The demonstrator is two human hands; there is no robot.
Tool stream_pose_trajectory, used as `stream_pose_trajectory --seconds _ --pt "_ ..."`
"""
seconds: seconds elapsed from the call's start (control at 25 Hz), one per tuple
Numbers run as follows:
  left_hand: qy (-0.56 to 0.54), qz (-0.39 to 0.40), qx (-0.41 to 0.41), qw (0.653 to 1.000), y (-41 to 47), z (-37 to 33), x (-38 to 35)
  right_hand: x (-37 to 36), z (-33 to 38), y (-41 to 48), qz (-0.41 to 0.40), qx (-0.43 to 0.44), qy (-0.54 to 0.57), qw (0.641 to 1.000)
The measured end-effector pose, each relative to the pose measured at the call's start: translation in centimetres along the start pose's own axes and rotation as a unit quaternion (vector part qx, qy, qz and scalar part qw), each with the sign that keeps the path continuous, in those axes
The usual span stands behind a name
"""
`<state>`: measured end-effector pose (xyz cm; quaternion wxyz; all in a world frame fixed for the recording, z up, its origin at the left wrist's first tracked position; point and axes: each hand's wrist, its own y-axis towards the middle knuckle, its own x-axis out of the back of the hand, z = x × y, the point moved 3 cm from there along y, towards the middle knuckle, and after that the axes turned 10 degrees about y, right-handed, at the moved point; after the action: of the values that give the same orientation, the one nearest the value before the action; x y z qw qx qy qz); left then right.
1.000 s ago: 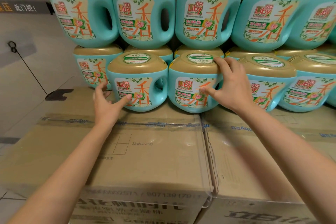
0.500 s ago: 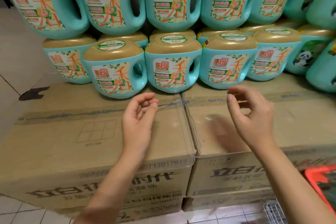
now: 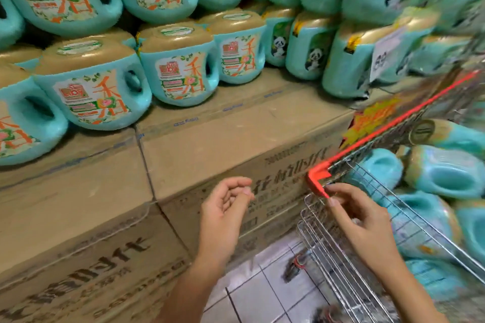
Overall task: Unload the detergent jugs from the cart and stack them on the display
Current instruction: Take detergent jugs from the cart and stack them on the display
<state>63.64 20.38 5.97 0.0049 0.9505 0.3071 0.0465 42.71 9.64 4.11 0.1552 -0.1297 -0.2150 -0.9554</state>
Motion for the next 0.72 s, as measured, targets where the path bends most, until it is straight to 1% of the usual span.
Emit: stream_pose_trajectory --seconds 0.08,0.2,0.32,0.44,0.6,0.72 --pt "0.01 0.046 0.02 0.999 -0.9 0.7 -5.0 4.7 -2.1 -1.3 -0.018 -0.047 -0.003 0.999" --pt "0.012 0.094 0.04 0.995 -2.1 1.6 -11.7 10.8 -4.6 -3.0 -0.044 -0.081 -0.036 0.995" --pt "0.006 0.149 0.047 0.988 -2.3 1.9 -17.9 16.5 -6.6 -4.2 -0.102 -0.117 -0.036 0.987" --pt "0.009 0.206 0.059 0.977 -1.5 2.1 -22.9 20.4 -8.6 -5.0 -0.159 -0.143 -0.045 0.976" --pt "0.044 0.278 0.055 0.958 1.5 2.3 -29.3 24.1 -11.6 -4.8 -0.245 -0.183 -0.067 0.95" --pt "0.057 0.338 0.055 0.938 4.5 2.4 -35.7 27.2 -14.6 -3.8 -0.329 -0.211 -0.074 0.918"
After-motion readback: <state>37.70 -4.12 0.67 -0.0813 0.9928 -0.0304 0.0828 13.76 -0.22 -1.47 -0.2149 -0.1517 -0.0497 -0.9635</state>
